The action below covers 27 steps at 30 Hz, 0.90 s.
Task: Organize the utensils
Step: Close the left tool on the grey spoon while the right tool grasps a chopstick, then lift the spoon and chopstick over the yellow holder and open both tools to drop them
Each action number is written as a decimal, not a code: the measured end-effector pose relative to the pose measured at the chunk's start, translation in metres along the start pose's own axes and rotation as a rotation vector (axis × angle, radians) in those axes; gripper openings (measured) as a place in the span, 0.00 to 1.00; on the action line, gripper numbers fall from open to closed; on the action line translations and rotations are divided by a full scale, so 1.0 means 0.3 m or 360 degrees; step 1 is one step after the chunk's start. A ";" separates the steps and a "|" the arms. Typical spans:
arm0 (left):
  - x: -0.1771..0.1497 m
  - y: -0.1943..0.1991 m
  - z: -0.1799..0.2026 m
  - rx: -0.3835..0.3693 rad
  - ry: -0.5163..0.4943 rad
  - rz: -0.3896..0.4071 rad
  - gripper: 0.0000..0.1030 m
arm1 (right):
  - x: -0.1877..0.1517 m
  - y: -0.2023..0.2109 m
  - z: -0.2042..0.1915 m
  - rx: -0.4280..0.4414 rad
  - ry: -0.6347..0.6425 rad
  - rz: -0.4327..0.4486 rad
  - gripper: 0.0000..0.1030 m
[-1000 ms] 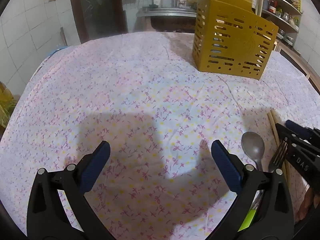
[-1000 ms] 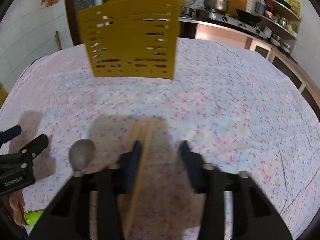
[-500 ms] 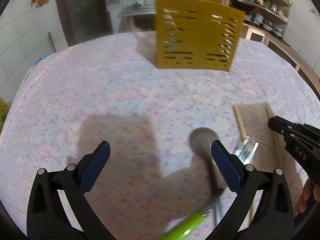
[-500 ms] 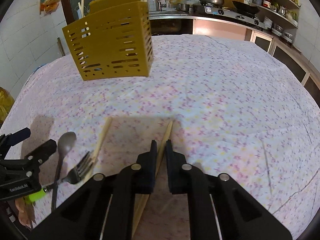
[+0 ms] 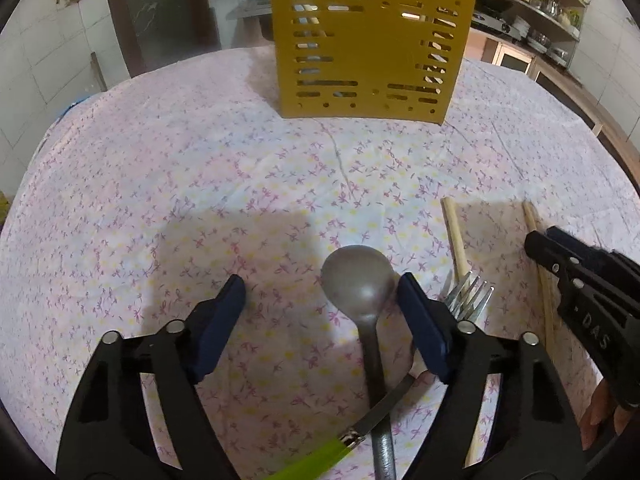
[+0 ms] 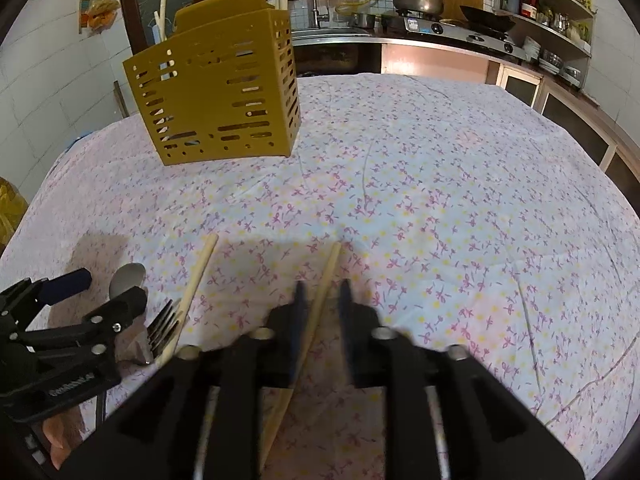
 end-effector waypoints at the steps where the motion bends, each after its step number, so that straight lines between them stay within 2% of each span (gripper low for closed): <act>1: 0.000 0.002 0.007 -0.0008 -0.0005 -0.0004 0.66 | 0.000 0.006 0.008 -0.0005 -0.0019 0.0012 0.47; 5: 0.009 0.007 0.008 -0.0037 -0.0015 -0.0017 0.45 | 0.005 0.006 0.040 -0.0024 -0.0100 -0.0005 0.47; 8: 0.017 0.008 0.010 -0.0050 -0.0013 -0.0020 0.34 | 0.000 -0.010 0.032 -0.0052 -0.0111 -0.0054 0.46; 12: 0.023 0.007 -0.007 -0.0090 0.0014 -0.0025 0.34 | 0.004 -0.017 0.002 -0.0141 -0.0113 -0.0090 0.46; 16: 0.027 0.004 -0.003 -0.0078 0.0014 -0.0024 0.34 | 0.012 -0.022 -0.029 -0.0191 -0.0084 -0.0111 0.43; 18: 0.026 0.004 0.002 -0.0068 -0.0001 -0.0016 0.34 | 0.012 -0.023 -0.037 -0.0194 -0.0071 -0.0105 0.38; 20: 0.027 0.002 0.003 -0.0066 -0.0013 -0.0006 0.34 | 0.018 -0.027 -0.033 -0.0172 -0.0081 -0.0100 0.28; 21: 0.029 0.001 0.002 -0.0065 -0.0015 -0.0003 0.34 | 0.020 -0.029 -0.031 -0.0165 -0.0087 -0.0101 0.27; 23: 0.033 -0.003 0.004 -0.0061 -0.0022 -0.0001 0.34 | 0.032 -0.035 -0.026 -0.0155 -0.0102 -0.0107 0.16; 27: 0.041 -0.008 0.009 -0.0051 -0.0026 0.0001 0.34 | 0.044 -0.048 -0.014 -0.0142 -0.0131 -0.0098 0.08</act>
Point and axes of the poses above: each gripper's, at about its wrist camera, not at the fingertips, and y roughly against the way its jaws point, z to its right, x to its top, the point moved 1 cm from there along -y, roughly the way its jaws point, and after that the axes turned 11 degrees about y, right-handed, at the moved point
